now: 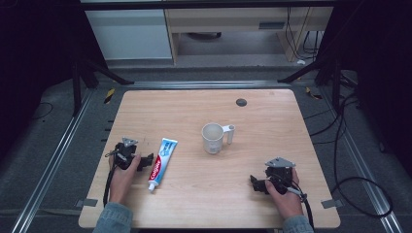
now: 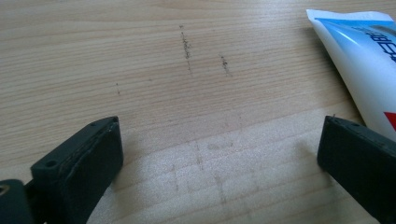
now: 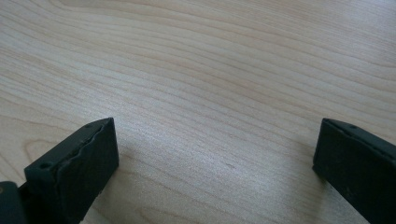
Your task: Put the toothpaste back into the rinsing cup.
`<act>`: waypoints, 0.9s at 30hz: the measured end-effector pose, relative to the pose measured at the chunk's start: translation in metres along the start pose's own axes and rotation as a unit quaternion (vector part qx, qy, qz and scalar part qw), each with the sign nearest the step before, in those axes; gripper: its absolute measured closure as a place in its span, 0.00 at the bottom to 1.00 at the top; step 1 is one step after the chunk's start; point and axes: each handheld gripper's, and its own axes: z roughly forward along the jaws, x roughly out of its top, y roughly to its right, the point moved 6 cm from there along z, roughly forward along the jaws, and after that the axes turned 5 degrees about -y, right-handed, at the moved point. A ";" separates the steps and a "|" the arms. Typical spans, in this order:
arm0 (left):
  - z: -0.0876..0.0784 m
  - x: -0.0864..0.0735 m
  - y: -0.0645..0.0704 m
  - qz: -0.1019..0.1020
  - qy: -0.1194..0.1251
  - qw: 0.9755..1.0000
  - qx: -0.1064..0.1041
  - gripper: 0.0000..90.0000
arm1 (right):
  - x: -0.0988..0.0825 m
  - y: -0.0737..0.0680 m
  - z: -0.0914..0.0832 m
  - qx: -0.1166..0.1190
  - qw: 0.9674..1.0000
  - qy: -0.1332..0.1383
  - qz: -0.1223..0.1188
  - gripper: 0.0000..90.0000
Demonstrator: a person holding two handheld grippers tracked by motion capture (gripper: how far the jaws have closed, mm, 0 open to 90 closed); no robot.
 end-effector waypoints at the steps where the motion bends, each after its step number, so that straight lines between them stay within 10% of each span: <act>1: -0.002 0.000 -0.001 0.002 0.000 1.000 0.006 0.04 | 0.000 0.000 0.000 0.000 1.000 0.000 0.000 0.00; 7: -0.030 0.015 -0.002 -0.005 0.025 0.999 0.019 0.04 | 0.000 0.000 0.000 0.000 1.000 -0.001 0.000 0.00; 18: -0.074 0.009 0.003 0.041 -0.003 0.998 0.039 0.04 | 0.000 0.000 0.000 0.000 1.000 0.000 -0.001 0.00; 27: -0.086 0.013 0.025 0.067 -0.105 0.992 0.017 0.05 | 0.000 0.001 0.000 -0.001 1.000 0.000 -0.003 0.00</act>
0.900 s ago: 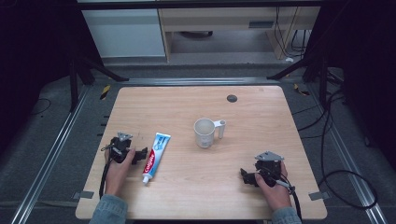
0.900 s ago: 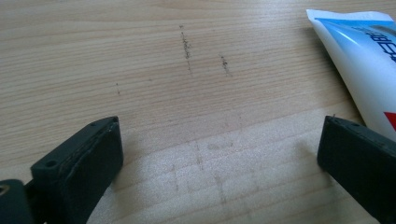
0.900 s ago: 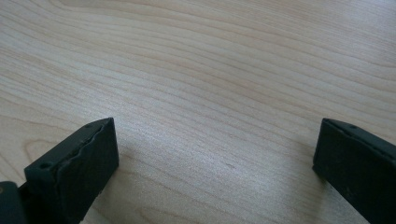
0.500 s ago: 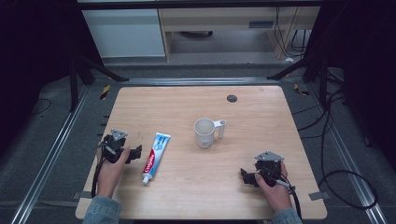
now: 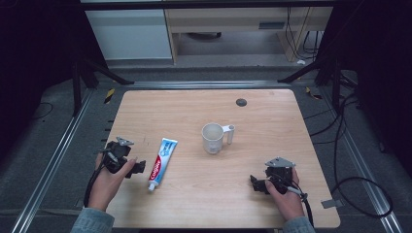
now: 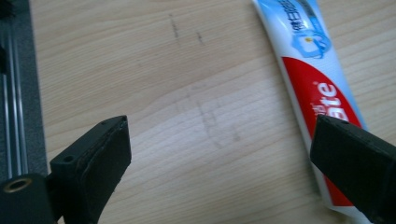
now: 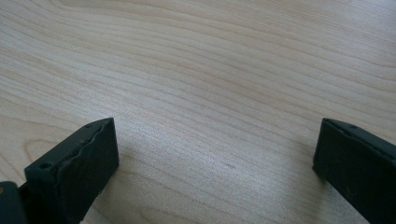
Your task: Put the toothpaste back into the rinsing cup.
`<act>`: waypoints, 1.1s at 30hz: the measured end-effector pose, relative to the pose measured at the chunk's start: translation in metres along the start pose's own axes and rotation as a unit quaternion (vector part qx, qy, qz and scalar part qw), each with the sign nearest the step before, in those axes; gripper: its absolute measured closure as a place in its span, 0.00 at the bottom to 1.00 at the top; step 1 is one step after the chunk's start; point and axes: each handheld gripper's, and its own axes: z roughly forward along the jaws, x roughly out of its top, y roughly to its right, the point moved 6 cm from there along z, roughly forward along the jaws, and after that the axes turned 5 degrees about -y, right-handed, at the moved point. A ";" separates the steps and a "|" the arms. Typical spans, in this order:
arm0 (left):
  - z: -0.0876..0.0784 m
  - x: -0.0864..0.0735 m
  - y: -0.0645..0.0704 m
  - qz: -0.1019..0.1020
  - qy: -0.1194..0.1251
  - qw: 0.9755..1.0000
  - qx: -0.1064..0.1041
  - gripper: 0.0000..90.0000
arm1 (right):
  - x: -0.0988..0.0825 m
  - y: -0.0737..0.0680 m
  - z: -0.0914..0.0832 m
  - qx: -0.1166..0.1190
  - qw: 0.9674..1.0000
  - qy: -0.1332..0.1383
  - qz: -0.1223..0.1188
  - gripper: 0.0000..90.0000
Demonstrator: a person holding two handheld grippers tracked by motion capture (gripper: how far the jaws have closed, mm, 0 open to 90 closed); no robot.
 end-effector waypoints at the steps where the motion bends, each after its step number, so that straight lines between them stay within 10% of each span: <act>1: 0.000 0.000 0.000 0.000 0.000 1.000 0.000 0.05 | 0.000 0.000 0.000 0.000 1.000 0.000 0.000 0.00; 10: 0.005 0.026 0.035 0.052 -0.038 0.997 -0.032 0.07 | 0.000 0.000 0.000 -0.001 1.000 0.001 -0.001 0.00; 33: 0.022 0.063 0.065 0.088 -0.089 0.991 -0.047 0.10 | 0.000 0.000 0.000 0.001 1.000 -0.001 0.003 0.00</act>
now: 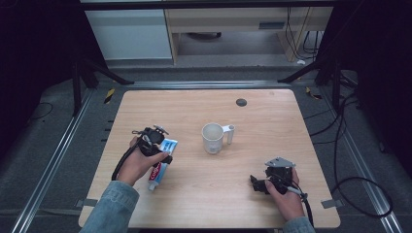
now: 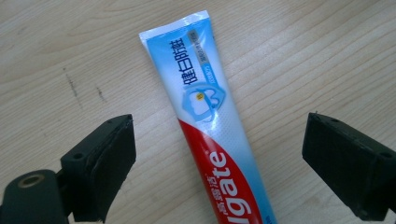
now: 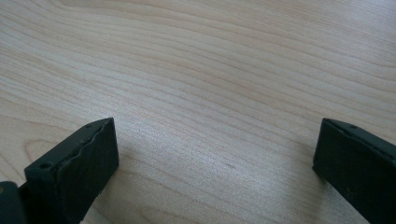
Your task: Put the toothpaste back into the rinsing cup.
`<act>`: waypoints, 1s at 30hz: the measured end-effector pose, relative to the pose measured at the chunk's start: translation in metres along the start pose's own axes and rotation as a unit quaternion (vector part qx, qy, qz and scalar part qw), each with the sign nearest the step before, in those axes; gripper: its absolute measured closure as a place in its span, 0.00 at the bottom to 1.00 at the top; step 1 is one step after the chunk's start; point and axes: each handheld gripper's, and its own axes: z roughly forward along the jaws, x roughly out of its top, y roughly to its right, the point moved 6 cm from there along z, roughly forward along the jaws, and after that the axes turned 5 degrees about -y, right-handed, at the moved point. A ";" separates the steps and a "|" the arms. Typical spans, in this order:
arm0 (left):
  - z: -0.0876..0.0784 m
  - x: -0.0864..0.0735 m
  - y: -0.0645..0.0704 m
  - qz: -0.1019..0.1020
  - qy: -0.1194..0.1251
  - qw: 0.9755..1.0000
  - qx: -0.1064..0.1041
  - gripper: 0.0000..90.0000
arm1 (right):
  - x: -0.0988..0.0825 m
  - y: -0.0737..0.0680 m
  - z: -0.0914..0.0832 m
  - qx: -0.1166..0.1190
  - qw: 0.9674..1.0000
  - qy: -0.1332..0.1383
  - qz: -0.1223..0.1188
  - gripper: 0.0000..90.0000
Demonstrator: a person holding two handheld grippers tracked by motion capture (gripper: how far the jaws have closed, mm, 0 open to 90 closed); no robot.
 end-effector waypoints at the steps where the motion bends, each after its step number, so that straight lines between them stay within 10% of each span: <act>1: 0.002 0.003 0.001 -0.001 -0.002 1.000 -0.001 0.10 | 0.000 0.000 0.000 0.001 1.000 0.000 0.000 0.00; 30: 0.041 0.009 -0.009 -0.045 -0.071 0.996 -0.016 0.25 | 0.000 0.000 0.000 0.000 1.000 0.000 0.000 0.00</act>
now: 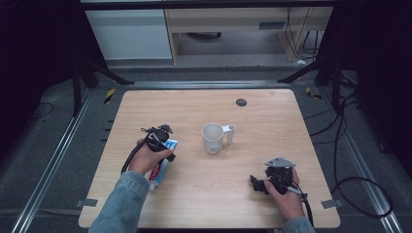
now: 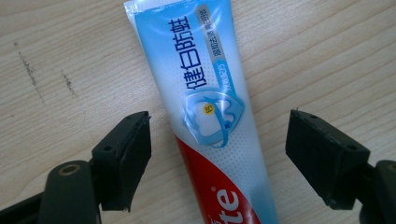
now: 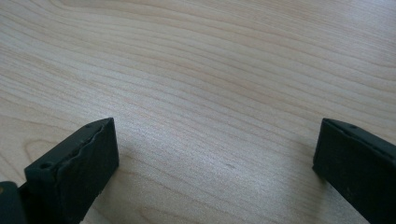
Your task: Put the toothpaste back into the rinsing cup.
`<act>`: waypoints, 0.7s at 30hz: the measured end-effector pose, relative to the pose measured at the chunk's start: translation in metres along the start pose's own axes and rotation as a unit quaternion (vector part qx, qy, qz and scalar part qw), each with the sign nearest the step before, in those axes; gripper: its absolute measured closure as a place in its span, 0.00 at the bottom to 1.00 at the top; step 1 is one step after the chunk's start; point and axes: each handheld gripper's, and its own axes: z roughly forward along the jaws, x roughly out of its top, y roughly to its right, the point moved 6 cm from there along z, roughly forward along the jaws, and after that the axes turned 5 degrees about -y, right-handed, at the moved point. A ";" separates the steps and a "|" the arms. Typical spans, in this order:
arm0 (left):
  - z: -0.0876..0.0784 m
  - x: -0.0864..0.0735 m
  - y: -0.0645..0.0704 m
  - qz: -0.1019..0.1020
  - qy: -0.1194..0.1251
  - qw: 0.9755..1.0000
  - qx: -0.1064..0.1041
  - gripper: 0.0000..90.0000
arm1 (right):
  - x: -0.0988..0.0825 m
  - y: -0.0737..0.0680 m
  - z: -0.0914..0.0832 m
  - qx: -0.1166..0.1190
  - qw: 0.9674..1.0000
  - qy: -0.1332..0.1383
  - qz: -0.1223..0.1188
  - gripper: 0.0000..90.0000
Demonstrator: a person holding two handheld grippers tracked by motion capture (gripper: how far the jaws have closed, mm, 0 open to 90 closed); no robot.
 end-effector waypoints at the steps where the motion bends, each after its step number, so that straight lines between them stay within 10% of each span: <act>1: 0.001 0.000 -0.001 -0.002 -0.003 1.000 0.000 0.25 | 0.000 0.000 0.000 0.000 1.000 0.000 0.000 0.00; 21: 0.014 0.000 -0.004 -0.012 -0.011 1.000 -0.009 0.39 | 0.000 0.000 0.000 0.000 1.000 0.000 0.000 0.00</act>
